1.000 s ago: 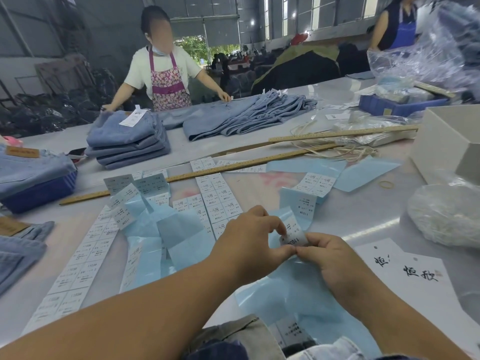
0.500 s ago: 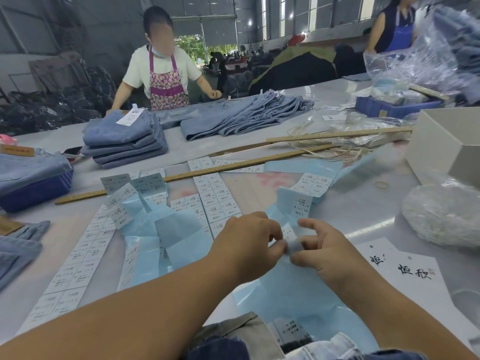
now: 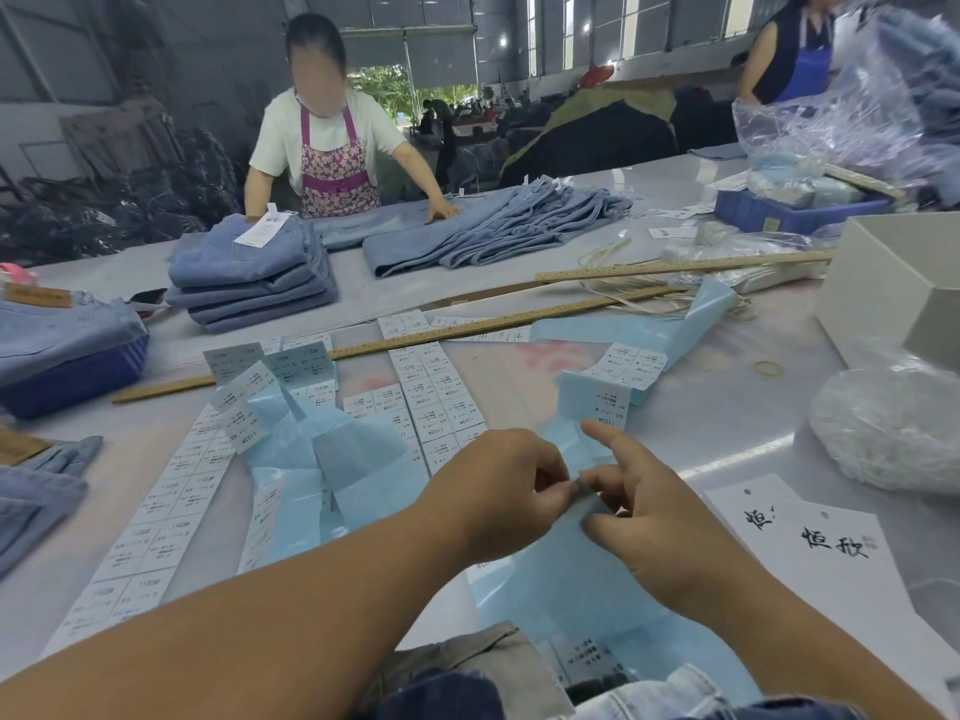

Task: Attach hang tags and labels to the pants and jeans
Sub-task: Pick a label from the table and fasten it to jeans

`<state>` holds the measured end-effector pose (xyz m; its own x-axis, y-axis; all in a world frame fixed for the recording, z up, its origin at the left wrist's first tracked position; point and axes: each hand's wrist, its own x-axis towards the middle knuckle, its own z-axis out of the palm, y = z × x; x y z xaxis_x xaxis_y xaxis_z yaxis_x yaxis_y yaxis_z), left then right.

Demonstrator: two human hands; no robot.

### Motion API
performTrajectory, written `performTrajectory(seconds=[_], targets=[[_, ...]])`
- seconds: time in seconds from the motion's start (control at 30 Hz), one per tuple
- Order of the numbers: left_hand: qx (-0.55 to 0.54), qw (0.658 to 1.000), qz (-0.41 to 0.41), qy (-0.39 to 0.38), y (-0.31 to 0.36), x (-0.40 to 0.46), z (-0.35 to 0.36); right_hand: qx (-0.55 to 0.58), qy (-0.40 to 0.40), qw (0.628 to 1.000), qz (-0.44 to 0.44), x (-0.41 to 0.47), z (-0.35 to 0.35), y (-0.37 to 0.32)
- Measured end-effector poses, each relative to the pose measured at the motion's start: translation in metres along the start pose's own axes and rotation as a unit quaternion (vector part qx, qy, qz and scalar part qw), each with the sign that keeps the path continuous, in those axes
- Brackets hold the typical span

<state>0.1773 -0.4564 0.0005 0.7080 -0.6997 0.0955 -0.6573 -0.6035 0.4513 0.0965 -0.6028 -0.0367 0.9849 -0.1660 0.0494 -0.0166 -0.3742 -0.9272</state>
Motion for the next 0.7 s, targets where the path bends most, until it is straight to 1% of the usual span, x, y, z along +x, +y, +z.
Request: performTrajectory(seconds=[0.07,0.23,0.33,0.53,0.7], targets=[[0.009,1.0,0.004,-0.004,-0.001,0.0,0.0,-0.003,-0.002,1.0,-0.002,0.0,0.0,0.001],[-0.007,1.0,-0.012,-0.004,-0.004,0.001,-0.002,-0.021,-0.006,1.0,0.003,0.0,-0.001,0.003],[0.0,1.0,-0.024,0.019,-0.006,0.001,-0.003,-0.058,0.005,0.998,0.013,-0.001,-0.003,0.006],[-0.017,0.991,-0.096,0.088,-0.015,0.002,-0.011,-0.139,0.027,0.989,0.031,-0.004,-0.009,0.01],[-0.091,0.98,-0.134,0.117,-0.017,0.004,-0.016,-0.209,0.044,0.976,0.044,-0.006,-0.01,0.016]])
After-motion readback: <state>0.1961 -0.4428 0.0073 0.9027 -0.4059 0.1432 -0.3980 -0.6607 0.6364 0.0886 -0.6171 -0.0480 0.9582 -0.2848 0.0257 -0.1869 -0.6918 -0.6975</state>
